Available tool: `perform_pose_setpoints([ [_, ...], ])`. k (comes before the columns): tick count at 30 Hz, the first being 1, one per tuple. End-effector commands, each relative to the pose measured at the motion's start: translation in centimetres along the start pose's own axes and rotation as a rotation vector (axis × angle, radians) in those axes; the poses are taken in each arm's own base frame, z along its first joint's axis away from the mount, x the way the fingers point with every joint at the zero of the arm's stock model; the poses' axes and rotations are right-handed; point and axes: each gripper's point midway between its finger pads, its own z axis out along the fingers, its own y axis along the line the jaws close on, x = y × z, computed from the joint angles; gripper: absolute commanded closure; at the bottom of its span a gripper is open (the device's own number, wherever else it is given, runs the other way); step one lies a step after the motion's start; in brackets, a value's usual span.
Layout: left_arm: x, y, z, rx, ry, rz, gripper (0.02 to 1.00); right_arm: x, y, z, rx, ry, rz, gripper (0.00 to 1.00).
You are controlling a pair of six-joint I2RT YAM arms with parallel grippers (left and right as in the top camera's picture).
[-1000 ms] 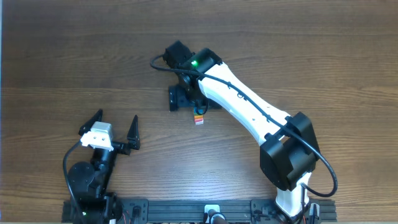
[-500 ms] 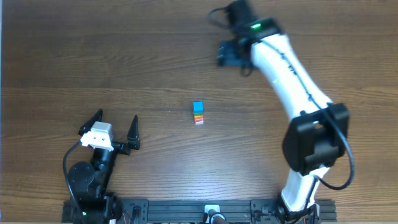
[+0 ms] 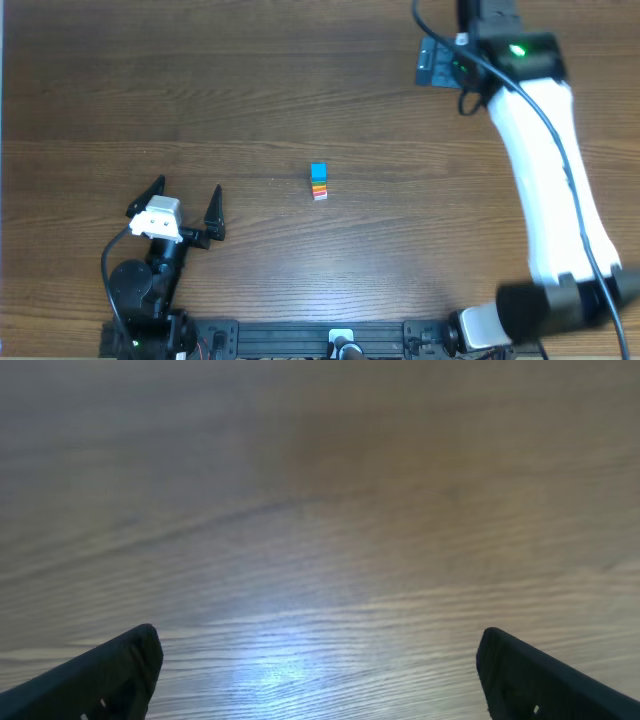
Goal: Stack Cubes
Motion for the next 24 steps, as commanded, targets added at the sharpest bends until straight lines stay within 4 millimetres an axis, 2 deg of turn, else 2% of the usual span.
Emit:
perform_pose_setpoints([
  [1, 0.1, -0.1, 0.0, 0.007, 0.000, 0.015, 0.020, 0.3, -1.4, -5.6, -0.003, -0.117, -0.035, 0.007],
  [5, 0.1, -0.1, 0.0, 0.007, 0.000, 0.015, 0.020, 2.2, -3.0, -9.8, -0.015, -0.202, -0.018, 0.009],
  [9, 0.1, -0.1, 0.0, 0.007, 0.000, 0.015, 0.023, 6.1, -5.3, -12.7, -0.020, -0.262, 0.024, 0.009],
  [13, 0.1, -0.1, 0.0, 0.007, 0.000, 0.015, 0.020, 10.5, -7.3, -14.2, -0.042, -0.331, 0.089, 0.009],
  [16, 0.1, -0.1, 0.0, 0.007, 0.000, 0.015, 0.020, 12.8, -7.4, -15.2, -0.086, -0.422, 0.098, 0.007],
  [20, 0.1, -0.1, 0.0, 0.007, 0.000, 0.015, 0.020, 14.5, -6.8, -16.7, -0.150, -0.587, 0.059, 0.007],
  [24, 0.1, -0.1, 0.0, 0.007, 0.000, 0.015, 0.020, 15.3, -6.7, -16.9, -0.149, -0.712, 0.009, 0.007],
])
